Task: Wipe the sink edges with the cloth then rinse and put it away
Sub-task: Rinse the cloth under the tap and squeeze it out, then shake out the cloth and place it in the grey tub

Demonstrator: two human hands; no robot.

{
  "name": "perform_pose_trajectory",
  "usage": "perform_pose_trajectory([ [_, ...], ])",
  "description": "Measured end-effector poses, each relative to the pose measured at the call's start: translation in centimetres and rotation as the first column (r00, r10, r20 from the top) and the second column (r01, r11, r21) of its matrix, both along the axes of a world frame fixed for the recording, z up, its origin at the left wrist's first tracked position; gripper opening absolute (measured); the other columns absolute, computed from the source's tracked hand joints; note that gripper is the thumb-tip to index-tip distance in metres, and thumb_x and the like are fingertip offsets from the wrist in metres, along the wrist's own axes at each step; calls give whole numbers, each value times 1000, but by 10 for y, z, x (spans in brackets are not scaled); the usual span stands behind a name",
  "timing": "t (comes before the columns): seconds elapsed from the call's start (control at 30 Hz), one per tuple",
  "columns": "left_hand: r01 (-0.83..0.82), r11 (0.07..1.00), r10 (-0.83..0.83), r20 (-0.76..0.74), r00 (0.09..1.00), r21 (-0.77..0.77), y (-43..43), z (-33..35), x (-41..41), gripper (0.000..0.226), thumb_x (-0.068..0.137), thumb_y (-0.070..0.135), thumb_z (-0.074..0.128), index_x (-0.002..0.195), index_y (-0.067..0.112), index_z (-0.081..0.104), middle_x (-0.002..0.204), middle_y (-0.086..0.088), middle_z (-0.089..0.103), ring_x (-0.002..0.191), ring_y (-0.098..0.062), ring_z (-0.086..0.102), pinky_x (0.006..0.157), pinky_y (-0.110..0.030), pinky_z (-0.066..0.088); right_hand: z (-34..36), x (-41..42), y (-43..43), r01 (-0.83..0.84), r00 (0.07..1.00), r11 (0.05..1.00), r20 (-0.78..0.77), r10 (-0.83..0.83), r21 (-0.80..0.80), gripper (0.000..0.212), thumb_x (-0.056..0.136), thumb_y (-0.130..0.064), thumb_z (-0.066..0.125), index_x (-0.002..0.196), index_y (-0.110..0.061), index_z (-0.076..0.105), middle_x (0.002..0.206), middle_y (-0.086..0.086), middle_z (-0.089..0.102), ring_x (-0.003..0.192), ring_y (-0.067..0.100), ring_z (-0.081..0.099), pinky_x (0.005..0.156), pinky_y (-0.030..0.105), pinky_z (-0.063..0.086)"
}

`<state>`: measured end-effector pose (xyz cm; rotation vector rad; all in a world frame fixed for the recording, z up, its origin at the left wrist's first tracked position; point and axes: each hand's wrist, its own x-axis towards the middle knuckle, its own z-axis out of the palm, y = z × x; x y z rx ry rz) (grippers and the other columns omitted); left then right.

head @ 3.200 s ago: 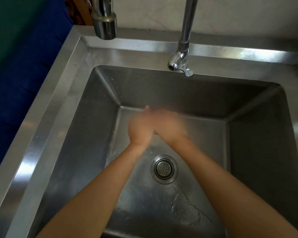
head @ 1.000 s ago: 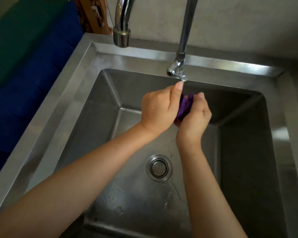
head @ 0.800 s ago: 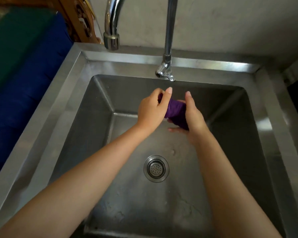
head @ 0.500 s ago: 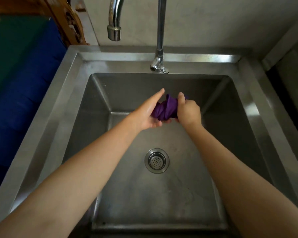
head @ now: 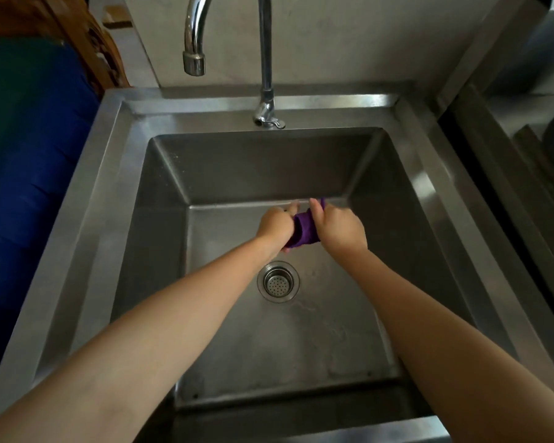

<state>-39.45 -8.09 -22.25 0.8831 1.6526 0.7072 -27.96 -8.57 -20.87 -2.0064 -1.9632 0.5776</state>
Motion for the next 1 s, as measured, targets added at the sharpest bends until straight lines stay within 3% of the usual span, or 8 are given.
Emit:
perform_pose_trajectory([
  [0.1,95,990,-90,-51,995,102,-6,-3,-5,40,92,52,45,85,15,58,68,-5,58,52,-19,53,36,-17,34,-6,11,-10,125,810,902,-482,-333,-413,60,93,-61,18,108,-15,53,96,12,64,77,24,62,65,32,47],
  [0.17,111,981,-110,-14,994,159,-15,-7,-6,31,91,48,50,95,19,58,77,1,60,64,-14,56,43,-18,43,-8,22,-21,75,604,755,-573,-554,-651,63,90,-66,20,108,-16,53,96,7,63,82,22,63,67,32,51],
  [0.3,197,962,-208,42,977,187,-41,-16,-3,17,92,33,56,106,24,57,104,2,60,90,-10,59,69,-15,48,-10,45,-40,-8,469,697,-618,-631,-717,25,91,-36,54,92,-12,59,86,9,61,77,23,62,64,32,52],
  [0.37,256,963,-265,123,956,81,-56,-12,-2,19,95,26,53,113,23,57,110,-1,59,92,-13,60,74,-24,51,-6,58,-47,33,478,759,-657,-583,-650,2,90,-13,58,91,-12,58,81,7,60,72,18,59,62,28,49],
  [0.47,357,933,-342,212,915,-37,-76,-3,5,26,95,19,50,121,21,55,103,-3,64,88,-15,61,80,-34,52,6,72,-63,68,498,839,-711,-497,-540,22,84,4,54,95,-14,58,80,4,60,72,16,58,62,26,47],
  [0.6,541,841,-540,119,833,22,-99,19,21,24,84,35,64,106,27,60,107,1,67,104,-19,61,92,-35,46,27,74,-87,41,504,888,-758,-414,-457,26,83,5,46,78,-16,60,71,6,58,64,17,55,55,23,44],
  [0.77,415,875,-401,-105,910,249,-115,59,40,20,81,12,71,75,20,53,78,0,60,81,-18,55,77,-30,44,67,88,-107,15,562,937,-772,-298,-350,21,81,3,48,78,-15,59,76,9,58,71,23,55,64,33,44],
  [1.0,489,789,-414,-267,870,371,-129,170,60,25,85,12,64,72,23,45,71,5,52,66,-9,46,55,-13,36,174,112,-125,6,806,998,-591,-38,-57,24,82,-5,55,106,-8,60,87,5,59,73,15,56,60,23,44],
])
